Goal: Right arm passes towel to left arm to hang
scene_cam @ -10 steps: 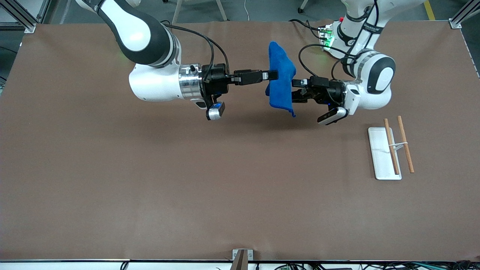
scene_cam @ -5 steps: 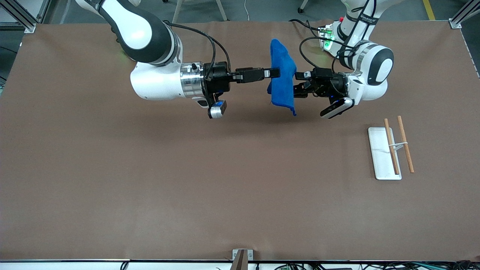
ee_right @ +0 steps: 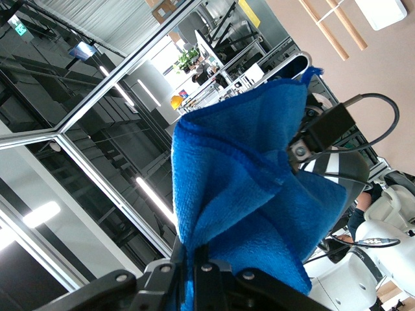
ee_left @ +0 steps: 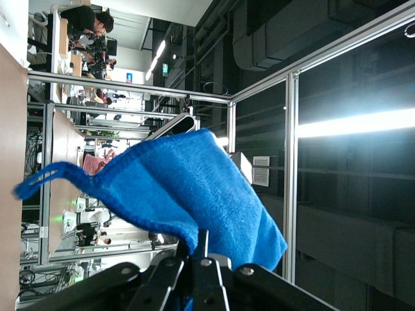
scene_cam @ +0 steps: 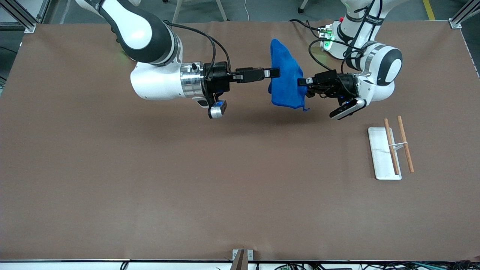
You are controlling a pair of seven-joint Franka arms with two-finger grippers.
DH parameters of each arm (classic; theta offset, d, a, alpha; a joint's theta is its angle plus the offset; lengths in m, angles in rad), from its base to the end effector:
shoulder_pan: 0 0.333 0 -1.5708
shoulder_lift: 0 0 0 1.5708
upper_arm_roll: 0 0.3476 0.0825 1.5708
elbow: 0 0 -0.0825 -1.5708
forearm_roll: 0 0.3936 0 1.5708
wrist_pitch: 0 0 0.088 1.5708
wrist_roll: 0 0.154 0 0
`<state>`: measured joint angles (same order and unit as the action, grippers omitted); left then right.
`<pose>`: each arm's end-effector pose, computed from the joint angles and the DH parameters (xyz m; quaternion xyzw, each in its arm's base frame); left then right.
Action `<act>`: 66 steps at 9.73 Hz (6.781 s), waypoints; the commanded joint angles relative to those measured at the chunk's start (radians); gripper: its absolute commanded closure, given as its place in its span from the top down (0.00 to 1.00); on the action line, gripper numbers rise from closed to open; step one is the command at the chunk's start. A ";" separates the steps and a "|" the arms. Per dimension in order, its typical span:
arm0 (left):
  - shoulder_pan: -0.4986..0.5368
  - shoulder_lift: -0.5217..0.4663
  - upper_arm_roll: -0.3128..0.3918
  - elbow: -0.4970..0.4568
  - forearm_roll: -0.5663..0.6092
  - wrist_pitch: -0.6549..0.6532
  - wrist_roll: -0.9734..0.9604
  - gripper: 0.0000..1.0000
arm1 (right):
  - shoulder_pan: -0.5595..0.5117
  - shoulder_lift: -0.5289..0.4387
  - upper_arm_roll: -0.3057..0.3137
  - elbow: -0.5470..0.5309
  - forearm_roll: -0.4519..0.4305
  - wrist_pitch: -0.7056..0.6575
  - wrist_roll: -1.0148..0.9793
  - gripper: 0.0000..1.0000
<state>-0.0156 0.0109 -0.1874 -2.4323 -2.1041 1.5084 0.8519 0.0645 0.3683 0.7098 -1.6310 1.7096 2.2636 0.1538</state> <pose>0.4766 -0.2379 0.4238 0.5539 0.0730 0.0426 0.8283 0.5345 0.5037 0.5486 -0.6517 0.2053 0.2524 0.6851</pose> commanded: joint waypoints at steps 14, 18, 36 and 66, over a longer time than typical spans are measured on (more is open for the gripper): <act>-0.009 0.041 0.344 0.374 1.064 0.039 -0.252 0.00 | -0.127 -0.169 -0.528 -0.115 -1.312 -0.208 0.036 1.00; -0.010 0.112 0.399 0.555 1.475 0.059 -0.307 0.00 | -0.114 -0.239 -0.682 -0.107 -1.707 -0.285 0.027 1.00; -0.014 0.501 0.732 0.771 1.668 0.325 0.009 0.01 | -0.092 -0.399 -0.825 0.132 -1.725 -0.786 -0.082 1.00; -0.032 -0.042 0.165 0.931 2.107 -0.040 -0.833 1.00 | -0.100 -0.399 -0.806 0.141 -1.730 -0.832 -0.146 1.00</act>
<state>-0.0481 -0.0196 0.0077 -1.4545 -0.0447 1.4704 0.0640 -0.0316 -0.0189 -0.1000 -1.4855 -0.0028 1.4303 0.0091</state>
